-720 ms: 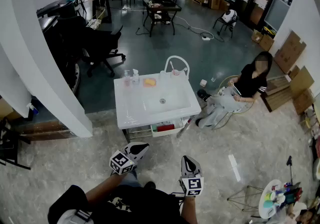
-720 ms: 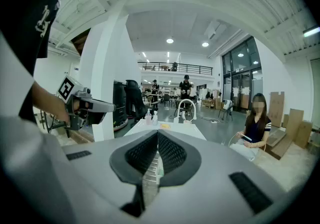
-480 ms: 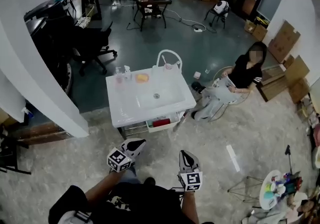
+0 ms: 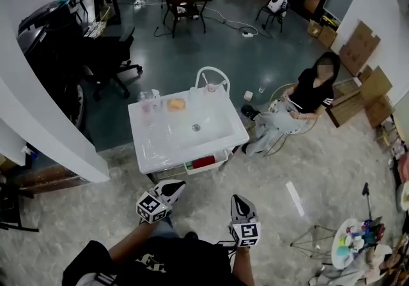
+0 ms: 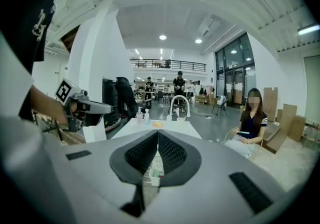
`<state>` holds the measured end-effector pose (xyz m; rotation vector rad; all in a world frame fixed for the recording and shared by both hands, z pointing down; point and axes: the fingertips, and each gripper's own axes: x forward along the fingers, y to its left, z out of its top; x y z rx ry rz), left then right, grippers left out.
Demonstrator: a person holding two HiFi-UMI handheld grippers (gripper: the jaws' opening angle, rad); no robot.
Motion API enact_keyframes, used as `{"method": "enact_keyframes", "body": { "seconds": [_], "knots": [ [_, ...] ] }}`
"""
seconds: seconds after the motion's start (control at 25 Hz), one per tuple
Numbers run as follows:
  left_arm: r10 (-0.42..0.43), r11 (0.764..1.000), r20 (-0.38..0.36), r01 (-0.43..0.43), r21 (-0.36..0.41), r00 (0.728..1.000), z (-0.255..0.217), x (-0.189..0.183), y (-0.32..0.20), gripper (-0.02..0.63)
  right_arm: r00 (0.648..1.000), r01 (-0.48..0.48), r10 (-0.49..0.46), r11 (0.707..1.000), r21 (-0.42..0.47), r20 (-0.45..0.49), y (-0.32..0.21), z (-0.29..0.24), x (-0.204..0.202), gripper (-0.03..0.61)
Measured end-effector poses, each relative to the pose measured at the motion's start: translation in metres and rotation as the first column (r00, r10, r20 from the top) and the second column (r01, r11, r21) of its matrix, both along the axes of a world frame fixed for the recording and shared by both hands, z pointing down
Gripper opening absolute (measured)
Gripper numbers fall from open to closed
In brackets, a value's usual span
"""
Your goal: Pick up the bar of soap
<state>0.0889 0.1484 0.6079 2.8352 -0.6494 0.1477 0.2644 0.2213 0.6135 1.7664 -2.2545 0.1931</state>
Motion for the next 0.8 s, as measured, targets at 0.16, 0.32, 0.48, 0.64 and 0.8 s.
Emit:
{"method": "enact_keyframes", "body": {
  "seconds": [0.16,0.32,0.48,0.64,0.8],
  "knots": [
    [-0.003,1.000,-0.009,0.003,0.008,1.000,-0.004,-0.012,-0.044,0.009,1.000,0.014,-0.014,1.000,0.003,0.000,-0.046,-0.003,-0.013,0.009],
    [-0.011,1.000,-0.015,0.011,0.011,1.000,-0.014,-0.032,-0.092,0.009,0.999,0.037,-0.037,0.999,0.013,-0.009,-0.100,-0.014,-0.036,0.011],
    [-0.022,1.000,-0.024,0.022,0.013,0.999,-0.023,-0.067,-0.145,0.009,0.998,0.061,-0.061,0.998,0.013,-0.020,-0.160,-0.024,-0.072,0.011],
    [-0.041,0.999,-0.027,0.041,0.003,0.999,-0.027,-0.106,-0.192,0.009,0.996,0.081,-0.080,0.997,0.004,-0.034,-0.210,-0.031,-0.110,0.011],
    [-0.060,0.998,-0.033,0.060,-0.007,0.998,-0.024,-0.143,-0.231,0.009,0.994,0.094,-0.095,0.995,-0.016,-0.049,-0.248,-0.030,-0.143,0.011]
  ]
}}
